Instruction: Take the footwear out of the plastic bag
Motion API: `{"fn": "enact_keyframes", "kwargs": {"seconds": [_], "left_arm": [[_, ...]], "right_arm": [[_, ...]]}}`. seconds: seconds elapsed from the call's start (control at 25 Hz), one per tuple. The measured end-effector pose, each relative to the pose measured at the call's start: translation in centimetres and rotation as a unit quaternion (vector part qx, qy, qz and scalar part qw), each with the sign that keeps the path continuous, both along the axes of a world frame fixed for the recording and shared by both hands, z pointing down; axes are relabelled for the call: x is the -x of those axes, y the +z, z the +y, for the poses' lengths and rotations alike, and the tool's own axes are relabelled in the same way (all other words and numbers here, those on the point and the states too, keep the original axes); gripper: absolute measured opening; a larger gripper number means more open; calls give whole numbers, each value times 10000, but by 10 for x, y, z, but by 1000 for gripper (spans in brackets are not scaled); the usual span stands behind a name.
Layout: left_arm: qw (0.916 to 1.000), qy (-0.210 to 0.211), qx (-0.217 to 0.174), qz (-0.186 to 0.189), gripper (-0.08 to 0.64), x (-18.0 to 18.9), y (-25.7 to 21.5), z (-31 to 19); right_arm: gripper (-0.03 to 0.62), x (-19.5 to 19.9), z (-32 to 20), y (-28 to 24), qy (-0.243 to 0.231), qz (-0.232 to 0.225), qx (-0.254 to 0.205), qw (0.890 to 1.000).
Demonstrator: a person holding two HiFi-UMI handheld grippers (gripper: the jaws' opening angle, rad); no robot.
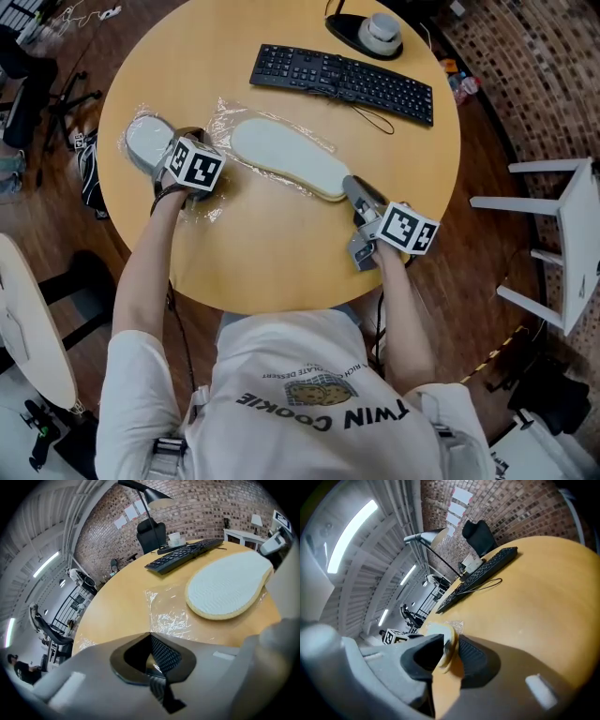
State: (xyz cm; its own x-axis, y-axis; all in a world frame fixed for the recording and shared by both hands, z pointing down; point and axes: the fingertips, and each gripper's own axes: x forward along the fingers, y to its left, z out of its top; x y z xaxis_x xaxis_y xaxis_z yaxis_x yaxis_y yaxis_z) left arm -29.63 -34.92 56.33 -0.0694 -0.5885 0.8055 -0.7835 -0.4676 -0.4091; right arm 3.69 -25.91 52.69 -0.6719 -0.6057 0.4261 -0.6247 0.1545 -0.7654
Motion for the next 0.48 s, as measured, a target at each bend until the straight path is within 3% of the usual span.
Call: {"fn": "enact_keyframes", "kwargs": {"seconds": [0.24,0.36,0.48], "left_arm": [[9982,-338,-475,106,3,-13,-26,16],[9953,-564,-644,454,3,-28,-43,33],[9893,-782,-777,955,3,-50,-59,58]], "right_arm": [[161,-2,2,17,-589,1196,-181,9909],[172,-1,5,20,-878,1721,-390,9804],[172,2,12,18,-1126,1869,-535,9744]]}}
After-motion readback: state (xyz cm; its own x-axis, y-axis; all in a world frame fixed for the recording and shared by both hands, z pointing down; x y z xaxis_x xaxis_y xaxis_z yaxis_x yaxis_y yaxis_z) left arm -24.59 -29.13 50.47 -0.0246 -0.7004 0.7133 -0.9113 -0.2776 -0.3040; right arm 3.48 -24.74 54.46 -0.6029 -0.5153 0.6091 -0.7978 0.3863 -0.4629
